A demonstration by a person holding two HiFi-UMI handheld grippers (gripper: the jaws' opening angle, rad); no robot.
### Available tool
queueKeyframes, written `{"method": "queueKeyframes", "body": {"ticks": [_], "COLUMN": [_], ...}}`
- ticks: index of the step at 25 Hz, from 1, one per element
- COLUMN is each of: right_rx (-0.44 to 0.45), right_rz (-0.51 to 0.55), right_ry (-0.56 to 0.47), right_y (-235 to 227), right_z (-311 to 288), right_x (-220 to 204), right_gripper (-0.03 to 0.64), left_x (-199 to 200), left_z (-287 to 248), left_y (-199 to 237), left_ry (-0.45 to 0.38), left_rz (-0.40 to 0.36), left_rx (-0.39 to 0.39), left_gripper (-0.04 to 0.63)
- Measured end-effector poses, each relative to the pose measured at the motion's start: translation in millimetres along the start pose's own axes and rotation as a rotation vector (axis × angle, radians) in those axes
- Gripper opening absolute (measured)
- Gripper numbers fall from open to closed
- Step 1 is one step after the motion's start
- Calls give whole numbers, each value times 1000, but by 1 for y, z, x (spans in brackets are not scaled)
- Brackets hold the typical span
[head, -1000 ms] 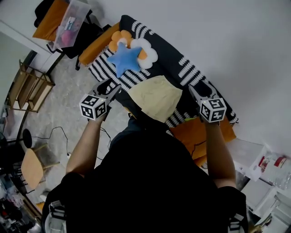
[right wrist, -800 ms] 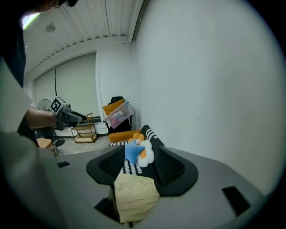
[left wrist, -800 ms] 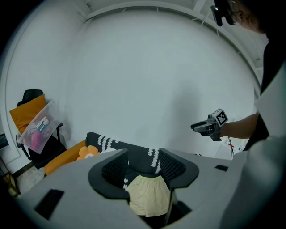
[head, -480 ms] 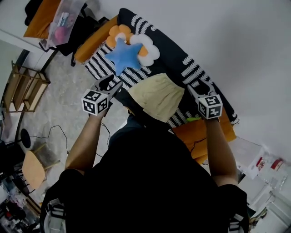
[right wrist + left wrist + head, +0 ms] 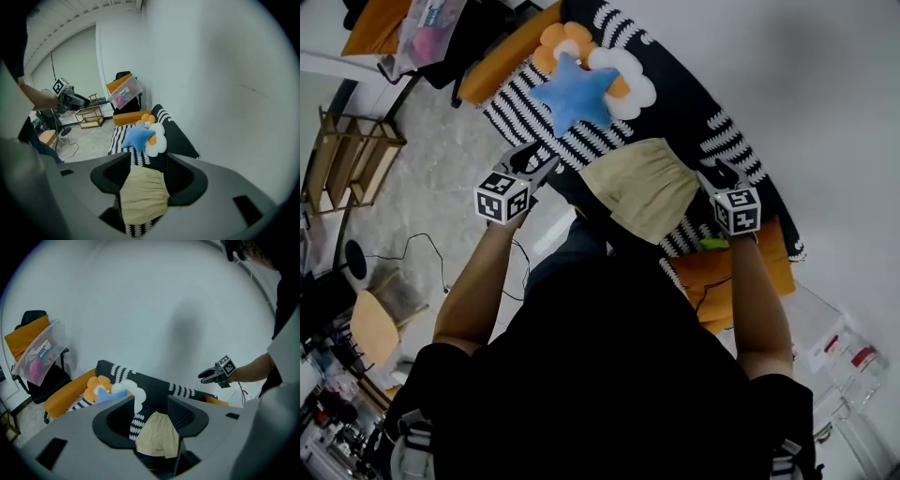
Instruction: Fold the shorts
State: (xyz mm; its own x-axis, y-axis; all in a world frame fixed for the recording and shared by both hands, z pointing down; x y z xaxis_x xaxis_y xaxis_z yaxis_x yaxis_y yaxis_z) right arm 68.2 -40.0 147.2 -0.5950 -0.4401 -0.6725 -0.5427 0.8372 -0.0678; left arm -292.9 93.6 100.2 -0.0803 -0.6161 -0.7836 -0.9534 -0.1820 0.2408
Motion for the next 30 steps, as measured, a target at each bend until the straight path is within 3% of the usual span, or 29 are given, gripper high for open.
{"method": "queueKeyframes", "body": {"ticks": [7, 19, 30], "right_rx": [22, 13, 85], "right_rz": [-59, -44, 30], "right_ry": [58, 148, 207], "right_y": [10, 6, 16], "right_z": [-55, -119, -164], "right_x": [-9, 3, -34], "right_gripper": [245, 245, 245], "left_x": [-24, -63, -107], "left_z": [-33, -82, -104], "left_y": [33, 76, 78], "left_ry": [62, 144, 135], "left_rz": [38, 81, 94], "left_rx": [-37, -139, -120], "left_gripper": [236, 236, 236]}}
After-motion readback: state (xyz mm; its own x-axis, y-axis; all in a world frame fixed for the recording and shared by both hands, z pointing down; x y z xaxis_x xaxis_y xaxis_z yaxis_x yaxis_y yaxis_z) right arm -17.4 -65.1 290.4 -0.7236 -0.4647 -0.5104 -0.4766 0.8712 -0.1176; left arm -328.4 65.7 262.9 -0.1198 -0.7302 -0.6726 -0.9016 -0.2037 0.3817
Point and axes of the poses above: the fingertips, and each gripper's own axes: z backward along the fingers, y to its left, x out of its top, the point moved 1 cm from there along z, backward along the fingers, and after that the axes turned 3 degrees about x, right-handed, at the moved point
